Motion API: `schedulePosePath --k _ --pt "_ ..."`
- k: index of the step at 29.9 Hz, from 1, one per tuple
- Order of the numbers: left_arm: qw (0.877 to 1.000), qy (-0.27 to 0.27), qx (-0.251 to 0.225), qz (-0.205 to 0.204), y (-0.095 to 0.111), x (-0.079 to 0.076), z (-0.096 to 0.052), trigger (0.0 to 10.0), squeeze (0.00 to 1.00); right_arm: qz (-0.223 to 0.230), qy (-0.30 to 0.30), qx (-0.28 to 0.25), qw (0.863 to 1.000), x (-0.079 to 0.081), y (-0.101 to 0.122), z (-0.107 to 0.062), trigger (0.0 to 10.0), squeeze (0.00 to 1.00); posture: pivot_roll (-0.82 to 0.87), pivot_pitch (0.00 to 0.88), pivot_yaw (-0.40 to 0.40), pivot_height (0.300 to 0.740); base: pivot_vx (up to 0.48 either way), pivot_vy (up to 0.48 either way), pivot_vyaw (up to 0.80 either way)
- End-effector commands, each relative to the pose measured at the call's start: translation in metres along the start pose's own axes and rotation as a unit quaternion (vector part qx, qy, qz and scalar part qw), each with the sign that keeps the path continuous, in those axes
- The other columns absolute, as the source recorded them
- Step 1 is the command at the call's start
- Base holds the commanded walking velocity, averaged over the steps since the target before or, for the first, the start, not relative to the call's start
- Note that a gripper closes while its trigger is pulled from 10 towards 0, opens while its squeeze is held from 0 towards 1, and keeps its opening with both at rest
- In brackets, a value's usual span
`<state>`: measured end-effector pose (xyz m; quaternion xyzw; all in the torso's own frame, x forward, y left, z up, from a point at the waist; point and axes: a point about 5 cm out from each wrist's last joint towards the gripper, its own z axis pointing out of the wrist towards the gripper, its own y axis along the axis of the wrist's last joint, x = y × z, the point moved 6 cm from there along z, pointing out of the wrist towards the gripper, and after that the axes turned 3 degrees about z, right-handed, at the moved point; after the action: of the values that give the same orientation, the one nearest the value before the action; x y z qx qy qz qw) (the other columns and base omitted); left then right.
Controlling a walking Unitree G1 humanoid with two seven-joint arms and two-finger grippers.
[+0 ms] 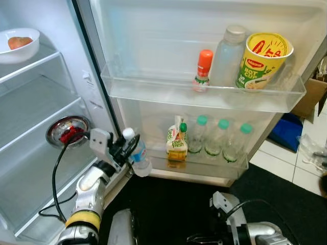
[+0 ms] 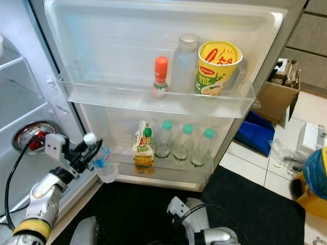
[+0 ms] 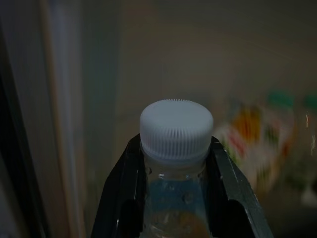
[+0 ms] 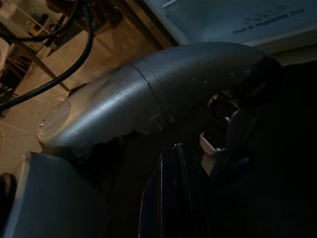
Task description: Restocking fridge
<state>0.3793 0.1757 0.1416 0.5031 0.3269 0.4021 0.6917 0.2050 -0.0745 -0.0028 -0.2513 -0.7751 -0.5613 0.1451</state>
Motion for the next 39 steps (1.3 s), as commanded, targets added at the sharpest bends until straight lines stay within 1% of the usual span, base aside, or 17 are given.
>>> schedulePosePath --k 1,4,5,7,14,21,22,25,26,28,30,31,32,33,34,36,39 --pt "0.999 0.01 -0.047 -0.025 0.021 0.005 0.007 10.0 0.0 -0.002 0.005 -0.001 1.0 0.004 0.001 0.003 10.0 0.0 -0.08 0.136 -0.01 0.46 0.0 0.0 0.0" --pt "0.998 0.014 -0.054 -0.038 0.024 0.008 0.006 10.0 0.0 -0.006 0.008 -0.002 1.0 0.005 0.002 0.004 10.0 0.0 -0.08 0.136 -0.01 0.46 0.0 0.0 0.0" --pt "0.996 0.013 -0.064 -0.061 0.03 0.012 0.005 10.0 0.0 -0.012 0.013 -0.005 1.0 0.007 0.006 0.006 10.0 0.0 -0.08 0.136 -0.01 0.46 0.0 0.0 0.0" --pt "0.996 0.013 -0.064 -0.061 0.03 0.012 0.005 10.0 0.0 -0.012 0.013 -0.005 1.0 0.007 0.006 0.006 10.0 0.0 -0.08 0.136 -0.01 0.46 0.0 0.0 0.0" --pt "0.993 -0.014 -0.074 -0.086 0.037 0.008 0.004 10.0 0.0 -0.022 0.019 -0.015 0.999 0.01 0.015 0.004 10.0 0.0 -0.08 0.136 -0.009 0.46 0.0 0.0 0.0" --pt "0.986 0.01 -0.092 -0.137 0.039 0.014 0.003 10.0 0.0 -0.037 0.024 -0.024 0.999 0.013 0.026 0.006 10.0 0.0 -0.09 0.139 -0.013 0.46 0.0 0.0 0.0" --pt "0.986 0.01 -0.092 -0.137 0.039 0.014 0.003 10.0 0.0 -0.037 0.024 -0.024 0.999 0.013 0.026 0.006 10.0 0.0 -0.09 0.139 -0.013 0.46 0.0 0.0 0.0" --pt "0.981 0.048 -0.106 -0.156 0.038 0.027 0.0 10.0 0.0 -0.04 0.029 -0.021 0.999 0.016 0.025 0.011 10.0 0.0 -0.09 0.144 -0.016 0.46 0.0 0.0 0.0" --pt "0.981 0.048 -0.106 -0.156 0.038 0.027 0.0 10.0 0.0 -0.04 0.029 -0.021 0.999 0.016 0.025 0.011 10.0 0.0 -0.09 0.144 -0.016 0.46 0.0 0.0 0.0" --pt "0.976 0.099 -0.123 -0.151 0.043 0.046 -0.005 10.0 0.0 -0.04 0.033 -0.021 0.998 0.019 0.025 0.014 10.0 0.0 -0.09 0.146 -0.017 0.46 0.0 0.0 0.0" --pt "0.976 0.099 -0.123 -0.151 0.043 0.046 -0.005 10.0 0.0 -0.04 0.033 -0.021 0.998 0.019 0.025 0.014 10.0 0.0 -0.09 0.146 -0.017 0.46 0.0 0.0 0.0" --pt "0.971 0.132 -0.136 -0.146 0.048 0.06 -0.01 10.0 0.0 -0.04 0.036 -0.021 0.998 0.02 0.024 0.015 10.0 0.0 -0.09 0.147 -0.018 0.46 0.0 0.0 0.0" --pt "0.971 0.132 -0.136 -0.146 0.048 0.06 -0.01 10.0 0.0 -0.04 0.036 -0.021 0.998 0.02 0.024 0.015 10.0 0.0 -0.09 0.147 -0.018 0.46 0.0 0.0 0.0" --pt "0.967 0.155 -0.143 -0.144 0.051 0.069 -0.013 10.0 0.0 -0.039 0.038 -0.02 0.998 0.022 0.024 0.016 10.0 0.0 -0.09 0.155 -0.019 0.46 0.0 0.0 0.0" --pt "0.967 0.155 -0.143 -0.144 0.051 0.069 -0.013 10.0 0.0 -0.039 0.038 -0.02 0.998 0.022 0.024 0.016 10.0 0.0 -0.09 0.155 -0.019 0.46 0.0 0.0 0.0" --pt "0.964 0.171 -0.151 -0.138 0.055 0.076 -0.015 10.0 0.0 -0.039 0.041 -0.019 0.998 0.024 0.023 0.018 10.0 0.0 -0.09 0.161 -0.018 0.46 0.0 0.0 0.0" --pt "0.963 0.18 -0.144 -0.142 0.049 0.072 -0.01 10.0 0.0 -0.039 0.044 -0.02 0.998 0.028 0.024 0.021 10.0 0.0 -0.09 0.182 -0.018 0.46 0.0 0.0 0.0"
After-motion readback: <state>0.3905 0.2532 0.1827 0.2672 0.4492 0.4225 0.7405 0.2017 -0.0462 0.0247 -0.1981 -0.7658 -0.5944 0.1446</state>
